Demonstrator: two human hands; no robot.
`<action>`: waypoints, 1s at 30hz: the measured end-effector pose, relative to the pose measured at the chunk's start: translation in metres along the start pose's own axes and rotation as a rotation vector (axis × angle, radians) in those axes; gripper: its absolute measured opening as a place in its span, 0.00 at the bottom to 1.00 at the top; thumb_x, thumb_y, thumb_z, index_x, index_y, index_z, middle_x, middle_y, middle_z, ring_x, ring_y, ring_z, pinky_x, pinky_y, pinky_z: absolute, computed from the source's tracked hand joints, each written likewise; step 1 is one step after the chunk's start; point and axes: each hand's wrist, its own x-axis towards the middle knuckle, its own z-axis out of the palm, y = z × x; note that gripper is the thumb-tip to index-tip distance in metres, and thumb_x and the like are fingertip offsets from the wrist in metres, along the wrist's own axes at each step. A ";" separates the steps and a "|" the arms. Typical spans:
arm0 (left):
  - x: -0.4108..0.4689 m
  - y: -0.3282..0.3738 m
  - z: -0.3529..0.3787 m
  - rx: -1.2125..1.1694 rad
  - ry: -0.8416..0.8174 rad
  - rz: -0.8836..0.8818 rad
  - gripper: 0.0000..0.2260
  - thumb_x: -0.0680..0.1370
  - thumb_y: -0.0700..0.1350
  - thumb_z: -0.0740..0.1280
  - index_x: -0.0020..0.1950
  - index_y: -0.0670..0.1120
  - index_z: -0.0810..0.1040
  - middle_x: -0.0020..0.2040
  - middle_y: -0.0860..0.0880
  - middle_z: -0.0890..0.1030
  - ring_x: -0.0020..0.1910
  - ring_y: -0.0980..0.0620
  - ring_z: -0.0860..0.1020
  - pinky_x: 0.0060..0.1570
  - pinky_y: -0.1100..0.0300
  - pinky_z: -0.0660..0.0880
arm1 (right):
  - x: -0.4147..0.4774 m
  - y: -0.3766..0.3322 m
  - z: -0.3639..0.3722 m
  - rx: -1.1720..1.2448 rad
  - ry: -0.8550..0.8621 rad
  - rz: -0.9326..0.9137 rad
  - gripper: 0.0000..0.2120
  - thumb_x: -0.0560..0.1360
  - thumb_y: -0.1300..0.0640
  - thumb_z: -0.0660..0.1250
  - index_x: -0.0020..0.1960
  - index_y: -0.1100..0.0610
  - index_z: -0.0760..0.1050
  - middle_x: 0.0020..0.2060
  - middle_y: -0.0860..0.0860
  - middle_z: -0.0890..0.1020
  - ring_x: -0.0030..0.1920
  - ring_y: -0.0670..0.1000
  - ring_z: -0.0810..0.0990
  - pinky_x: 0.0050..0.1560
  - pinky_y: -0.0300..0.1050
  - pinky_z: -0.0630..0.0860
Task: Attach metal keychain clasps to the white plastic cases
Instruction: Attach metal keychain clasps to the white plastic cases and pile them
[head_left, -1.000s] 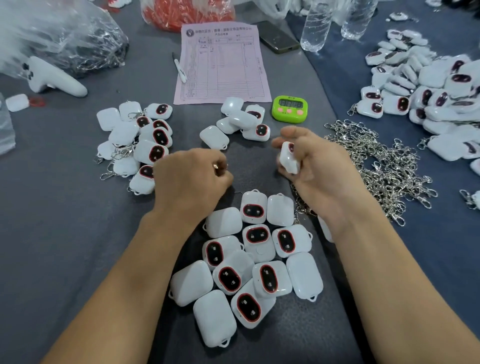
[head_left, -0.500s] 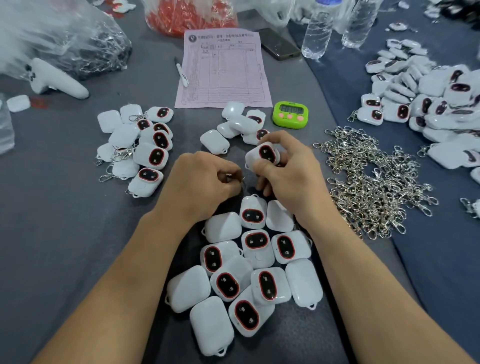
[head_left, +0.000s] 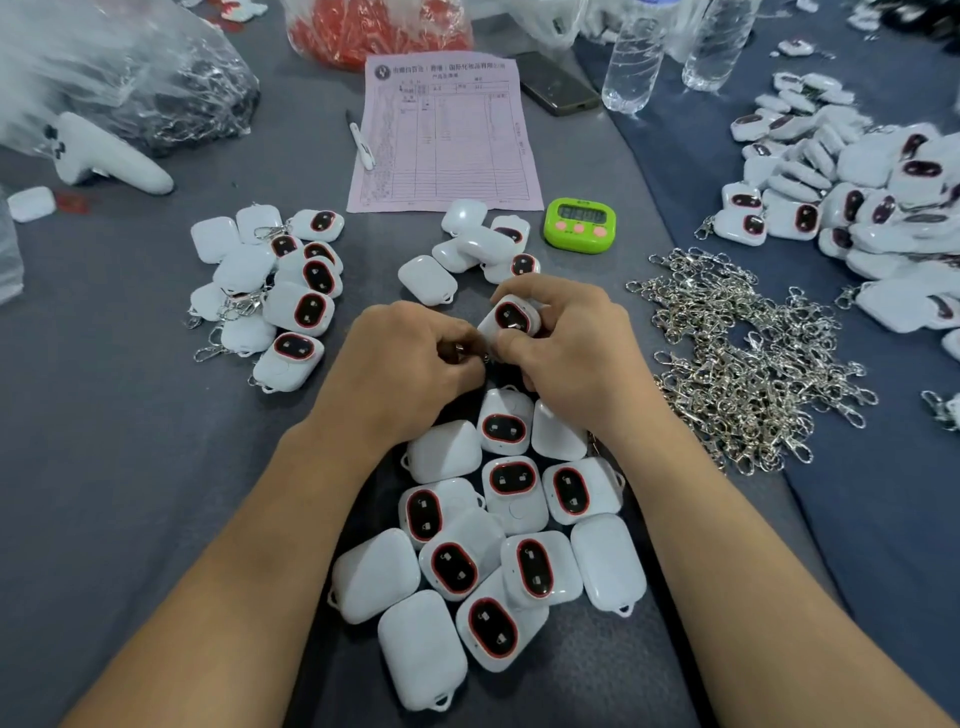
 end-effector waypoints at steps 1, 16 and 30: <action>0.000 0.000 0.000 0.012 0.003 -0.001 0.07 0.69 0.52 0.72 0.46 0.58 0.86 0.31 0.57 0.81 0.38 0.60 0.78 0.35 0.68 0.71 | 0.000 -0.001 0.000 -0.011 -0.004 -0.002 0.05 0.72 0.57 0.73 0.46 0.48 0.80 0.30 0.44 0.79 0.30 0.44 0.72 0.33 0.35 0.70; -0.008 0.016 0.007 0.160 0.069 -0.065 0.08 0.70 0.57 0.70 0.45 0.58 0.86 0.33 0.56 0.82 0.37 0.51 0.80 0.39 0.54 0.76 | -0.001 -0.005 -0.007 0.050 -0.059 0.112 0.07 0.73 0.59 0.74 0.47 0.48 0.81 0.29 0.53 0.83 0.23 0.48 0.79 0.28 0.41 0.75; -0.009 0.019 0.006 0.017 0.182 -0.068 0.04 0.70 0.55 0.73 0.40 0.56 0.84 0.29 0.56 0.80 0.30 0.55 0.77 0.34 0.56 0.77 | -0.002 -0.006 -0.004 0.300 -0.107 0.266 0.10 0.67 0.65 0.73 0.44 0.54 0.78 0.29 0.61 0.83 0.23 0.57 0.79 0.24 0.41 0.72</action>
